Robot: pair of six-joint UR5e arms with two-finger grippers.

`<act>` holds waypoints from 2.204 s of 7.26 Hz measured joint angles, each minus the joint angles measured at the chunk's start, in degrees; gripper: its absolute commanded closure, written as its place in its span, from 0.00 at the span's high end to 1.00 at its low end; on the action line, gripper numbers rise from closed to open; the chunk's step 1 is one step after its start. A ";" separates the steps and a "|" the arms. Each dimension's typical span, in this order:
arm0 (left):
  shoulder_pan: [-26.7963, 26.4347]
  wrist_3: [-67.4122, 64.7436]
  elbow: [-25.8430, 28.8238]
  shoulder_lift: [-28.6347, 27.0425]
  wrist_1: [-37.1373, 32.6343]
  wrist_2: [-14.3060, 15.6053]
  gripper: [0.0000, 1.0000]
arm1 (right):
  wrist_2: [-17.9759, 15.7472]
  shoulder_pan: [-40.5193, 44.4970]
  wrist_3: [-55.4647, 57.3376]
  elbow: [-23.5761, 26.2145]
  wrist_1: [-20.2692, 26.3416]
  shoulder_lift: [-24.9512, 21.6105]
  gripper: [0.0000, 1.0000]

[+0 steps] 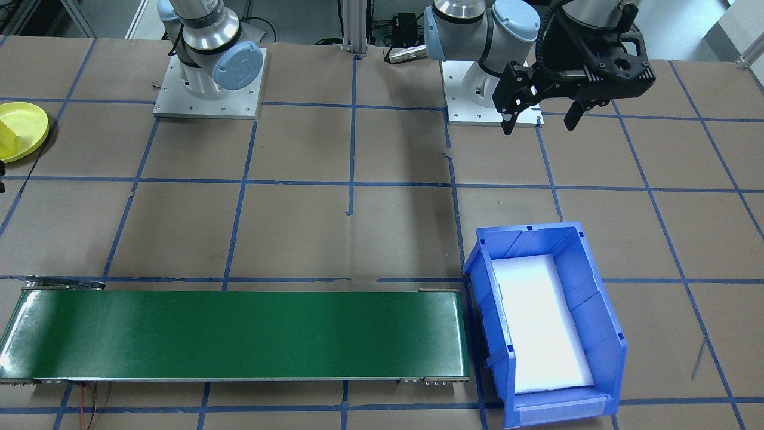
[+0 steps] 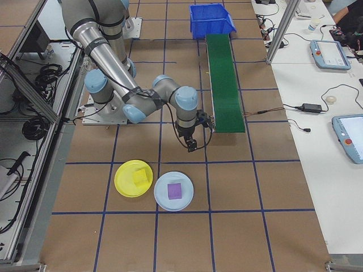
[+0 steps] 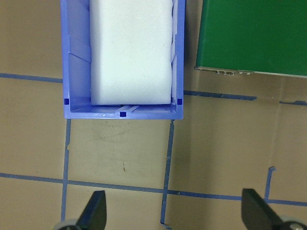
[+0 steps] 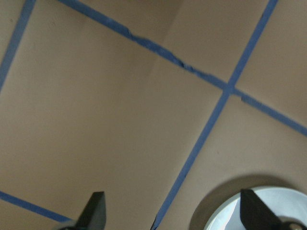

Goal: Move block left to right into plate

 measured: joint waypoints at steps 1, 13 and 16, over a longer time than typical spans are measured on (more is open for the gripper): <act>-0.02 0.02 0.00 0.00 0.00 0.04 1.00 | -0.04 3.76 2.92 -0.89 0.15 -0.43 0.97; -0.05 0.03 -0.16 0.18 -0.15 0.15 1.00 | 0.05 38.79 52.96 -17.30 31.22 -10.77 1.00; -0.05 0.03 -0.18 0.18 -0.15 0.15 1.00 | -0.38 47.70 61.05 -18.12 32.40 -10.74 1.00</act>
